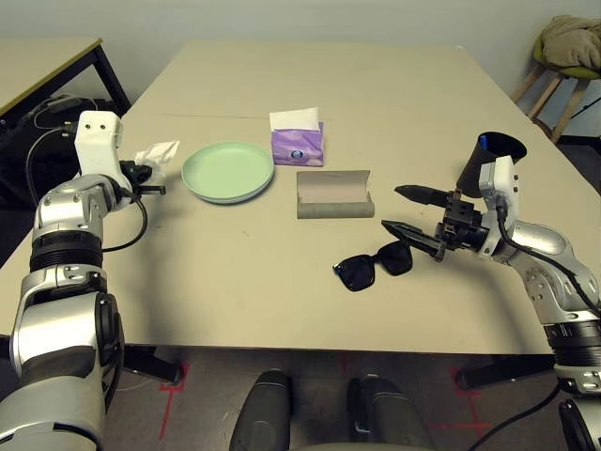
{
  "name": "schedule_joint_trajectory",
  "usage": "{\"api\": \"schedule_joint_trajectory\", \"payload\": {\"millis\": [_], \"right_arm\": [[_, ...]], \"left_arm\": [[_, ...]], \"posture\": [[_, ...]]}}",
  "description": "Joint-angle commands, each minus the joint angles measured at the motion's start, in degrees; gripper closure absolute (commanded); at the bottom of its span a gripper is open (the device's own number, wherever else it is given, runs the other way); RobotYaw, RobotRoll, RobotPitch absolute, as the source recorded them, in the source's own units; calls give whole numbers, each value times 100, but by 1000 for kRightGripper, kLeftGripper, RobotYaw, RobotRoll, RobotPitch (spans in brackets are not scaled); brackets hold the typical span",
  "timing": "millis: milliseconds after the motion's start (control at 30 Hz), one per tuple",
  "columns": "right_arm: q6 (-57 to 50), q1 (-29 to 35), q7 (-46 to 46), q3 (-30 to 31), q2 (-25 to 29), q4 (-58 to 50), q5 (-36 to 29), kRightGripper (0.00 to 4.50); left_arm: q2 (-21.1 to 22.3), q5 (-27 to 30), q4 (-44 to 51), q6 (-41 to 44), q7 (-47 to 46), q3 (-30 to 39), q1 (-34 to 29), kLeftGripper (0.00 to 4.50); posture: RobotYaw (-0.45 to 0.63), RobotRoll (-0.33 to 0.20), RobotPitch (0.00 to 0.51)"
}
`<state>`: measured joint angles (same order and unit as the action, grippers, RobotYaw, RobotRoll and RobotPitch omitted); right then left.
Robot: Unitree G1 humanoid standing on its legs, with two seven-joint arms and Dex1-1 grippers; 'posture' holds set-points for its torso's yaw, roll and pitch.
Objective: Organize and tidy the items on the table.
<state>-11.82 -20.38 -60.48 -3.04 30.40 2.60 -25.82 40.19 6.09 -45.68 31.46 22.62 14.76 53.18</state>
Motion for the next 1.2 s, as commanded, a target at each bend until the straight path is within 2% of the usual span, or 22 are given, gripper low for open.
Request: {"api": "schedule_joint_trajectory", "payload": {"millis": [33,167,633,1133,1200], "right_arm": [[-28,1,27,22,-12,-59,-12,0],[-70,-8,62,11,-11,-105,-28,0],[-449,-135,392,-116,-140,-165,-254,0],[-156,-89,428,-124,-168,-108,-208,0],[-150,-75,422,-120,-165,-119,-209,0]], "left_arm": [[-115,143,40,-39,-214,119,255,4461],[-198,150,134,49,-146,-18,443,4461],[-643,441,577,456,1173,-571,700,4461],[-790,275,281,220,1190,-761,632,4461],[-805,216,225,163,1072,-778,623,4060]], "posture": [[186,0,77],[185,0,78],[189,0,77],[181,0,78],[181,0,78]]}}
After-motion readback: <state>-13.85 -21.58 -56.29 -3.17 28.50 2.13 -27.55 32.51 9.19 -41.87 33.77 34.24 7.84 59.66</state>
